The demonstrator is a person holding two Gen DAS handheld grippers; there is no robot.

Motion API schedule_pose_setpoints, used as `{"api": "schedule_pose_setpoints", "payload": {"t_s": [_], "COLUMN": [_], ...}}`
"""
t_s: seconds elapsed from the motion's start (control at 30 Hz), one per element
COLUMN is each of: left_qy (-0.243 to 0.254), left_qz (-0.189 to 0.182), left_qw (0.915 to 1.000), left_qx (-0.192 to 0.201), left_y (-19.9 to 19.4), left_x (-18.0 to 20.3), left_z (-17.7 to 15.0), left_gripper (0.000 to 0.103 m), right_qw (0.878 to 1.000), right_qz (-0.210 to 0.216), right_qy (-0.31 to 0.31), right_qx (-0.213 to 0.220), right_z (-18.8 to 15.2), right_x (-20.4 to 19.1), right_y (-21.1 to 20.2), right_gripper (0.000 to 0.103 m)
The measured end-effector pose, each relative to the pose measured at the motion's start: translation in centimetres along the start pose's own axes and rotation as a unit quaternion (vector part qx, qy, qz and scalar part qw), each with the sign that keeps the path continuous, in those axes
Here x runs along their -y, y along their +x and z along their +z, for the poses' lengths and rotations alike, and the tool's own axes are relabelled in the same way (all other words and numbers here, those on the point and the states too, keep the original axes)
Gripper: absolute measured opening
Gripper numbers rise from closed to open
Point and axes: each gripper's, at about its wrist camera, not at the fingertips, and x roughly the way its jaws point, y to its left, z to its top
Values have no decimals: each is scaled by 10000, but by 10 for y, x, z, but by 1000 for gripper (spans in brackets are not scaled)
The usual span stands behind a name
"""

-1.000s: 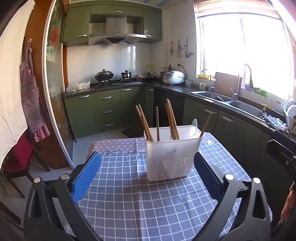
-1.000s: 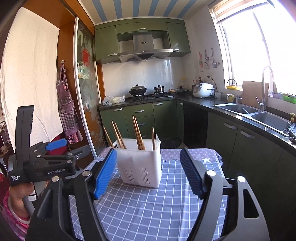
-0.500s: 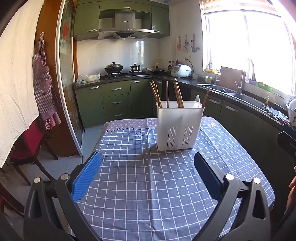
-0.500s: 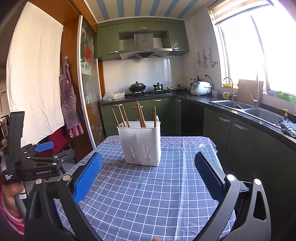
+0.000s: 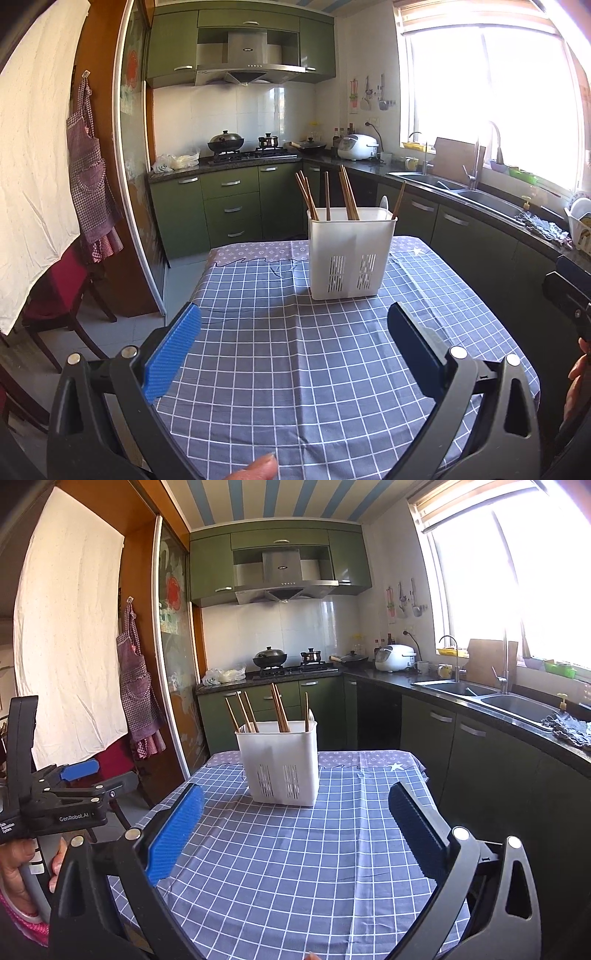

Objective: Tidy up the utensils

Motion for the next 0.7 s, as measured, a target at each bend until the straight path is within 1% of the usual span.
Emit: {"api": "schedule_pose_setpoints", "payload": {"t_s": [0.7], "left_qy": [-33], "left_qz": [12], "left_qw": [10000], "left_qx": [-14], "left_y": [-2], "left_x": [-2], "left_z": [1], "left_gripper": [96], "right_qw": [10000], "right_qz": [-20], "right_qy": [60], "right_qx": [-74], "right_z": [2], "right_x": [1], "right_y": [11], "right_gripper": [98]}}
